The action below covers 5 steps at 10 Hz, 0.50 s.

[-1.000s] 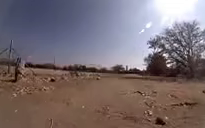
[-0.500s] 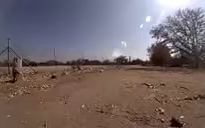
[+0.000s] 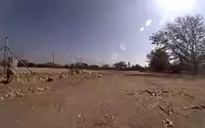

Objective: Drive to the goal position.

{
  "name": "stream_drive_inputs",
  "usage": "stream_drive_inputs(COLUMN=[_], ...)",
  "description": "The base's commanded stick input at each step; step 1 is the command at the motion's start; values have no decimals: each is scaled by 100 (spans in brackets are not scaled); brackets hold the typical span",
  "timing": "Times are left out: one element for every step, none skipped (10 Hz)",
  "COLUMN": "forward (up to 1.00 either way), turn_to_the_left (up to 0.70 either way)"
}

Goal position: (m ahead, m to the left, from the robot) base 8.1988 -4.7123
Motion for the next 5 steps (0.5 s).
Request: stream_drive_inputs(forward=[50,50,50,50,50], turn_to_the_left=[0,0,0,0,0])
